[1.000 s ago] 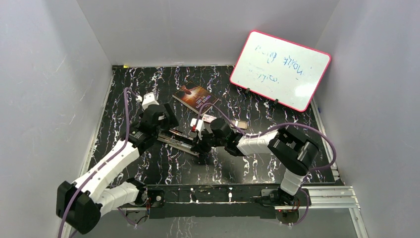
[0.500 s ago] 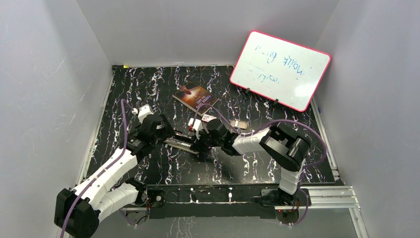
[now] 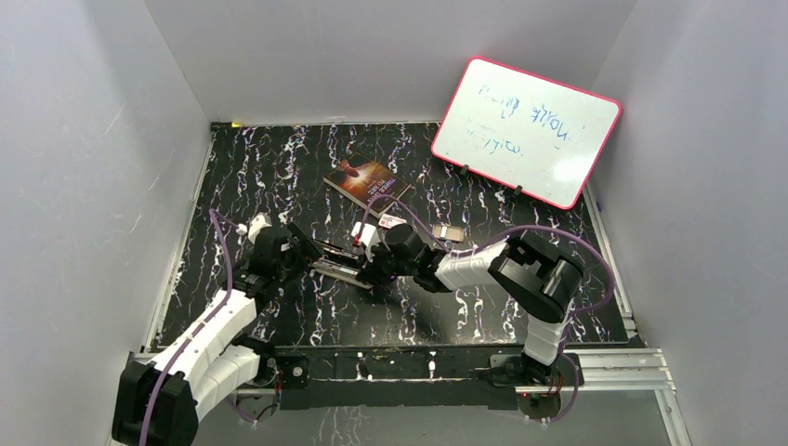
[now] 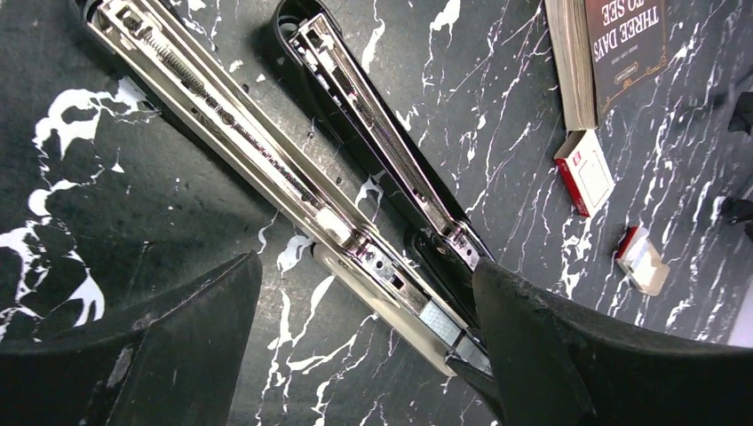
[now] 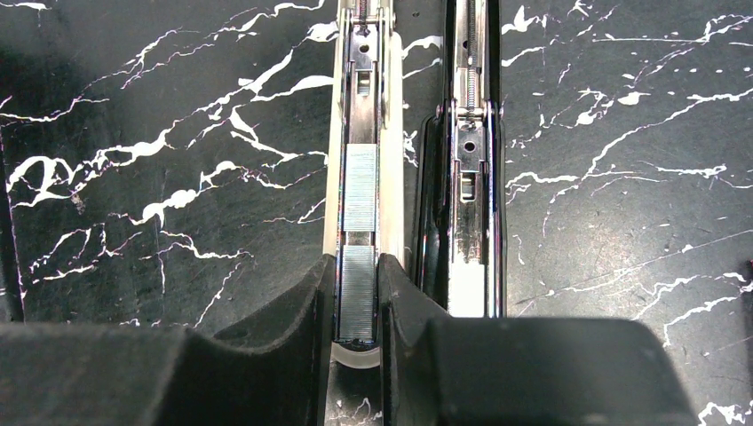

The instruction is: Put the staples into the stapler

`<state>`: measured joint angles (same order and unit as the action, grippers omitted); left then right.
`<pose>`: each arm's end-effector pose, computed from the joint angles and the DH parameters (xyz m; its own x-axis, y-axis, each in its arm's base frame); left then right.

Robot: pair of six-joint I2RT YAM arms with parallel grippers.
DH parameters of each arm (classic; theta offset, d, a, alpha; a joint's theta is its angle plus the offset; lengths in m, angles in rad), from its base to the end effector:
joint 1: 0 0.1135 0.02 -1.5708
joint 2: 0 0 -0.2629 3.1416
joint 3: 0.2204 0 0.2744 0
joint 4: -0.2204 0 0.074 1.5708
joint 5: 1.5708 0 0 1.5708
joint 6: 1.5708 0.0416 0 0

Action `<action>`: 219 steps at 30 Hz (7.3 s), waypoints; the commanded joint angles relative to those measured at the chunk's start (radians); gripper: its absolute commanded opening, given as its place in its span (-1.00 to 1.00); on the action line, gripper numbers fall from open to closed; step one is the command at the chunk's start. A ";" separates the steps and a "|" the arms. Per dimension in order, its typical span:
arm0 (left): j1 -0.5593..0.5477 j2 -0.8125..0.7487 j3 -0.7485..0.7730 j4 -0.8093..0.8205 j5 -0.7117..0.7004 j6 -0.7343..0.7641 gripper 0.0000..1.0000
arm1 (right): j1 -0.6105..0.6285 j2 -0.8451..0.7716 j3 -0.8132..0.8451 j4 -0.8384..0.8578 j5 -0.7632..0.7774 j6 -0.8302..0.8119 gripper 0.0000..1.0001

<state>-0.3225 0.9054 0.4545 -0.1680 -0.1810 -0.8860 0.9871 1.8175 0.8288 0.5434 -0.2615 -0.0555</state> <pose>0.2096 -0.0621 0.1910 -0.4818 -0.6423 -0.5961 -0.3169 0.7619 -0.5648 0.2030 0.3268 0.1286 -0.1852 -0.3776 -0.9073 -0.9464 0.3172 0.0611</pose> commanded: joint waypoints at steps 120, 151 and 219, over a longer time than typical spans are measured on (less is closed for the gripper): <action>-0.427 -0.007 0.011 0.183 -0.120 0.378 0.57 | -0.116 -0.126 -0.073 -0.166 -0.296 -0.210 -0.09; -0.058 0.155 -0.024 0.266 0.091 0.170 0.60 | -0.228 -0.165 0.113 -0.383 -0.168 -0.230 -0.01; -0.003 0.681 -0.038 1.144 0.353 0.283 -0.57 | -0.227 0.075 0.132 -0.297 -0.227 -0.088 -1.00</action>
<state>-0.2901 1.6299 0.3981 0.9661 0.1555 -0.7422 0.7460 1.8473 0.9573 0.2726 -0.4335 -0.1040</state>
